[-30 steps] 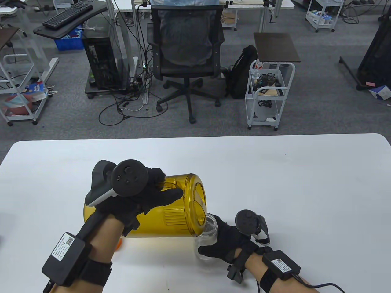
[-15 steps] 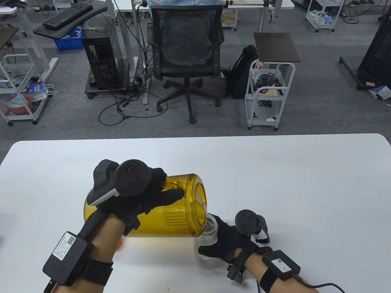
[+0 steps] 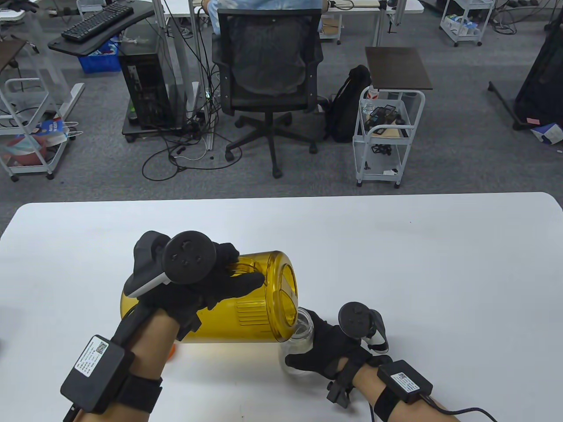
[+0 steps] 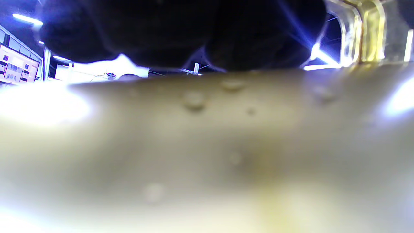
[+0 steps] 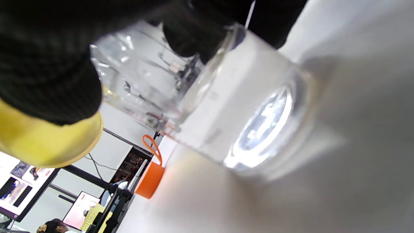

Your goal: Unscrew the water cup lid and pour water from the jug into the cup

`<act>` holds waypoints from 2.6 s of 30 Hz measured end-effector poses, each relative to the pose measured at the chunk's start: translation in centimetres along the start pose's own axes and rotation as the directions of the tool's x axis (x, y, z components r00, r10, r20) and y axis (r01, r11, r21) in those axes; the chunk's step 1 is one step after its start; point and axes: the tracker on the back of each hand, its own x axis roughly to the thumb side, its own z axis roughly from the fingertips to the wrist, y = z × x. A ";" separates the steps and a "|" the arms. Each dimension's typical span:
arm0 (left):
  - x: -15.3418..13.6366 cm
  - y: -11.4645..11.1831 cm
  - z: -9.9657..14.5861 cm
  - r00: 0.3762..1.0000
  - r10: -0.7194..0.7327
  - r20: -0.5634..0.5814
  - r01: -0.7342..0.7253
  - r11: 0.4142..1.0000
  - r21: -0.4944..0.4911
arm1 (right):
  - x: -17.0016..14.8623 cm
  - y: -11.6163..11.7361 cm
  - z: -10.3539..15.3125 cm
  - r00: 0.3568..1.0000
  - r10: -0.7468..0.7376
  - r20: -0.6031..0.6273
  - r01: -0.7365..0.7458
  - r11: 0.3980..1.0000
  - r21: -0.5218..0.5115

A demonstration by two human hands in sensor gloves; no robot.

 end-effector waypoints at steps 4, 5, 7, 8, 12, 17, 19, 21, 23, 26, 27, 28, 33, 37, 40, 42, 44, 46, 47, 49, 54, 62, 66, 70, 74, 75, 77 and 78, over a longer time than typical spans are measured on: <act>0.2 0.1 0.0 1.000 -0.007 0.000 0.007 1.000 -0.003 | 0.0 0.0 0.0 1.000 0.001 0.001 -0.001 1.000 0.002; 0.2 0.1 -0.1 1.000 -0.008 -0.001 0.008 1.000 -0.003 | 0.0 0.0 0.0 1.000 0.002 0.000 -0.002 1.000 0.003; 0.2 0.1 -0.1 1.000 -0.008 -0.002 0.008 1.000 -0.004 | 0.0 0.0 0.0 1.000 0.004 0.000 -0.004 1.000 0.002; 0.2 0.1 0.0 1.000 -0.009 -0.003 0.009 1.000 -0.004 | 0.0 0.0 0.0 1.000 0.004 0.000 -0.004 1.000 0.002; 0.2 0.1 0.0 1.000 -0.010 -0.001 0.010 1.000 -0.002 | 0.0 0.0 0.0 1.000 0.006 0.001 -0.006 1.000 0.000; 0.6 0.1 0.0 1.000 -0.023 -0.002 0.023 1.000 -0.003 | 0.0 0.0 0.0 1.000 0.006 0.001 -0.006 1.000 0.000; 0.7 0.2 0.0 1.000 -0.028 0.001 0.028 1.000 -0.003 | 0.0 0.0 0.0 1.000 0.007 0.001 -0.007 1.000 0.000; 0.8 0.3 0.0 0.999 -0.034 0.000 0.034 0.999 -0.006 | 0.0 0.0 0.0 1.000 0.007 0.001 -0.007 1.000 0.000; 0.8 0.3 0.0 0.999 -0.038 0.001 0.038 0.999 -0.005 | 0.0 0.0 0.0 1.000 0.007 0.001 -0.007 1.000 0.001; 0.9 0.3 0.0 0.999 -0.041 0.000 0.041 0.999 -0.005 | 0.0 0.1 0.0 1.000 0.008 0.001 -0.008 1.000 0.000; 0.9 0.3 0.0 0.999 -0.042 0.000 0.042 0.999 -0.004 | 0.0 0.1 0.0 1.000 0.008 0.001 -0.008 1.000 0.000; 0.9 0.3 0.0 0.999 -0.042 0.000 0.042 0.999 -0.005 | 0.0 0.1 0.0 1.000 0.007 0.001 -0.007 1.000 0.000; 1.1 0.2 0.0 0.999 -0.045 0.001 0.045 0.999 -0.004 | 0.0 0.1 0.0 1.000 0.007 0.001 -0.007 1.000 0.000; 1.2 0.1 0.0 0.999 -0.047 0.003 0.047 0.999 -0.006 | 0.0 0.1 0.0 1.000 0.007 0.001 -0.007 1.000 0.000; 1.2 0.2 0.0 0.998 -0.055 0.001 0.055 0.998 -0.011 | 0.0 0.1 0.0 1.000 0.007 0.001 -0.007 1.000 0.000; 1.2 0.3 0.0 0.998 -0.061 0.002 0.061 0.998 -0.013 | 0.0 0.1 -0.1 1.000 0.006 0.001 -0.006 1.000 0.000; 1.2 0.3 0.0 0.998 -0.064 0.004 0.064 0.998 -0.013 | 0.0 0.1 -0.1 1.000 0.006 0.001 -0.006 1.000 0.001; 1.2 0.3 0.0 0.998 -0.065 0.004 0.065 0.998 -0.014 | 0.0 0.1 -0.1 1.000 0.006 0.001 -0.006 1.000 0.001; 1.2 0.4 -0.1 0.998 -0.065 0.003 0.065 0.998 -0.015 | 0.0 0.1 -0.1 1.000 0.006 0.001 -0.006 1.000 0.001; 1.3 0.4 -0.1 0.998 -0.068 0.005 0.068 0.998 -0.016 | 0.0 0.1 -0.1 1.000 0.006 0.001 -0.006 1.000 0.001; 1.4 0.4 -0.2 0.997 -0.074 0.008 0.074 0.997 -0.016 | 0.0 0.1 -0.1 1.000 0.006 0.001 -0.006 1.000 0.001; 1.7 0.4 -0.3 0.997 -0.080 0.014 0.080 0.997 -0.015 | 0.0 0.0 -0.1 1.000 0.008 0.002 -0.008 1.000 0.002; 1.7 0.5 -0.4 0.996 -0.087 0.016 0.087 0.996 -0.014 | 0.0 0.0 -0.1 1.000 0.007 0.003 -0.007 1.000 0.002; 1.7 0.5 -0.4 0.996 -0.087 0.015 0.088 0.996 -0.013 | 0.0 0.0 -0.1 1.000 0.007 0.003 -0.007 1.000 0.003; 1.7 0.5 -0.4 0.996 -0.088 0.017 0.088 0.996 -0.012 | 0.0 0.0 -0.1 1.000 0.007 0.003 -0.007 1.000 0.003; 1.7 0.5 -0.4 0.996 -0.087 0.017 0.087 0.996 -0.013 | 0.0 0.0 -0.1 1.000 0.007 0.003 -0.007 1.000 0.003; 1.6 0.7 -0.3 0.996 -0.094 0.011 0.094 0.996 -0.010 | 0.0 0.0 -0.1 1.000 0.007 0.003 -0.007 1.000 0.003; 1.6 0.7 -0.3 0.996 -0.093 0.012 0.093 0.996 -0.006 | 0.0 0.0 -0.1 1.000 0.007 0.003 -0.007 1.000 0.003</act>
